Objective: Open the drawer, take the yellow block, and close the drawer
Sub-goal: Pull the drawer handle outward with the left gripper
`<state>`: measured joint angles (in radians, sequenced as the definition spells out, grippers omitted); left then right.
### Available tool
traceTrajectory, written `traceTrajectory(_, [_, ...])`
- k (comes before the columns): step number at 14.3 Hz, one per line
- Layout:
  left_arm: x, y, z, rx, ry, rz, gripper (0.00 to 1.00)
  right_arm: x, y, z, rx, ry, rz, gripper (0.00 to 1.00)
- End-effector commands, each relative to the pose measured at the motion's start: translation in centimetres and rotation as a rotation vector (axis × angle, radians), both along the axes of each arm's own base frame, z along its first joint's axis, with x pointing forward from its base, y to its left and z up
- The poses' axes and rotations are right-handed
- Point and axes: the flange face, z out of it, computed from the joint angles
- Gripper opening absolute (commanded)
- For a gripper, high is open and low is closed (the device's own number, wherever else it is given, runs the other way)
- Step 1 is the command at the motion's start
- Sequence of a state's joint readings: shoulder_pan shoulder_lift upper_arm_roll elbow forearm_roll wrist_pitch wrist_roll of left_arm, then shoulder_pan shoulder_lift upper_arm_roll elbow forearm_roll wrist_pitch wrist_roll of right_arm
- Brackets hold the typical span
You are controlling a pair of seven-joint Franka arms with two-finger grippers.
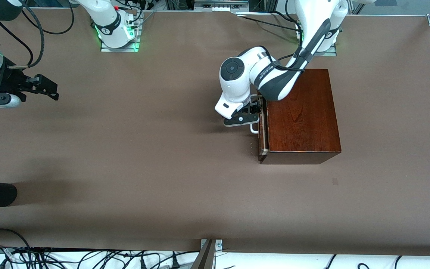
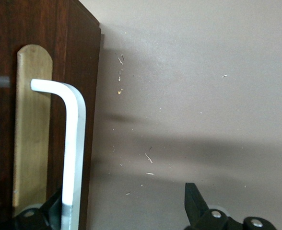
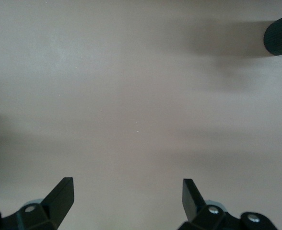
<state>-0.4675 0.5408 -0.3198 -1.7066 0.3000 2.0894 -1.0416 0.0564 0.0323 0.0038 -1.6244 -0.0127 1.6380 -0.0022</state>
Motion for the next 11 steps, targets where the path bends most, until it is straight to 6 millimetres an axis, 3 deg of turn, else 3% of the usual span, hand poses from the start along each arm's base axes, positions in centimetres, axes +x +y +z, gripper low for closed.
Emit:
traceTrajectory(1, [-2.0,-4.8,-0.3,-0.060,-0.004,0.020,1.00,-0.5,0.2,0.1,0.012,-0.010,-0.011,1.00])
traceTrajectory(11, [-4.5,-11.4,-0.7,-0.109,-0.014,0.045,1.00,-0.6,0.1,0.2,0.011,-0.009,-0.011,1.00])
